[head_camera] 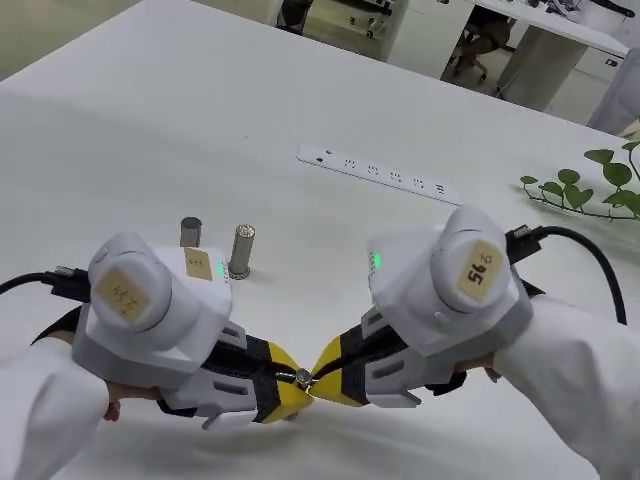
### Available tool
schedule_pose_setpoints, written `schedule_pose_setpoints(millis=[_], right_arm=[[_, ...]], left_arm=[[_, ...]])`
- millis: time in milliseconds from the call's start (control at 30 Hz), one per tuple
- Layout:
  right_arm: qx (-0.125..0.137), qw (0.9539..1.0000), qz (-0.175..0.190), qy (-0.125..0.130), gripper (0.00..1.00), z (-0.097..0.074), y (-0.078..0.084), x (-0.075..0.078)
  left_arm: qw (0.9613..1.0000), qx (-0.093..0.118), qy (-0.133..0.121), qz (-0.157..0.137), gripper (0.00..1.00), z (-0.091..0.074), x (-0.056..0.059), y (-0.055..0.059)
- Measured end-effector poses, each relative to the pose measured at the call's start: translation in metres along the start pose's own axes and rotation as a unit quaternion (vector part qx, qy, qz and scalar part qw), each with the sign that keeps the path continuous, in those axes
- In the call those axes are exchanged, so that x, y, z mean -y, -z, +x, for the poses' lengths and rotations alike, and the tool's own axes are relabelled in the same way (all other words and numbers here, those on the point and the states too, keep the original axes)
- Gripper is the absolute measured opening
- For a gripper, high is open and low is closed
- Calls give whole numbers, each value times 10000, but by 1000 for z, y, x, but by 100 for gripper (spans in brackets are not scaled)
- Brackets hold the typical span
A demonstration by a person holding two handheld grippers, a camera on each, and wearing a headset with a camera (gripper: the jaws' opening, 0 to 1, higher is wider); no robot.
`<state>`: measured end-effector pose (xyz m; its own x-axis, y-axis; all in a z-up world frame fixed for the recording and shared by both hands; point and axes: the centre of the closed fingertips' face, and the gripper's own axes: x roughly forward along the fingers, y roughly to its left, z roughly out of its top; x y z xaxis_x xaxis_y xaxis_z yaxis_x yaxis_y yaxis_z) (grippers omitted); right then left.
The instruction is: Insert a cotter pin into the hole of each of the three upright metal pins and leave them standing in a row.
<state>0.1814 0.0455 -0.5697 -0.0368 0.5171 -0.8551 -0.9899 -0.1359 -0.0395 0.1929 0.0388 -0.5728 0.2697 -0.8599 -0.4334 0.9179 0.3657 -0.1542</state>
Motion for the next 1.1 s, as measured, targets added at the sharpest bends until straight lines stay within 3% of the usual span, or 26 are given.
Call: schedule_pose_setpoints(millis=[267,700,1100], right_arm=[[122,9996,-109,210,13,-6,1,5],[192,9997,27,136,0,-7,-1,4],[198,9998,55,43,0,-5,-5,4]], left_arm=[[10000,-10,-41,-3,7,-1,-1,1],[9999,-29,-112,4,7,-4,-4,2],[9999,-30,-99,84,6,-3,-5,1]])
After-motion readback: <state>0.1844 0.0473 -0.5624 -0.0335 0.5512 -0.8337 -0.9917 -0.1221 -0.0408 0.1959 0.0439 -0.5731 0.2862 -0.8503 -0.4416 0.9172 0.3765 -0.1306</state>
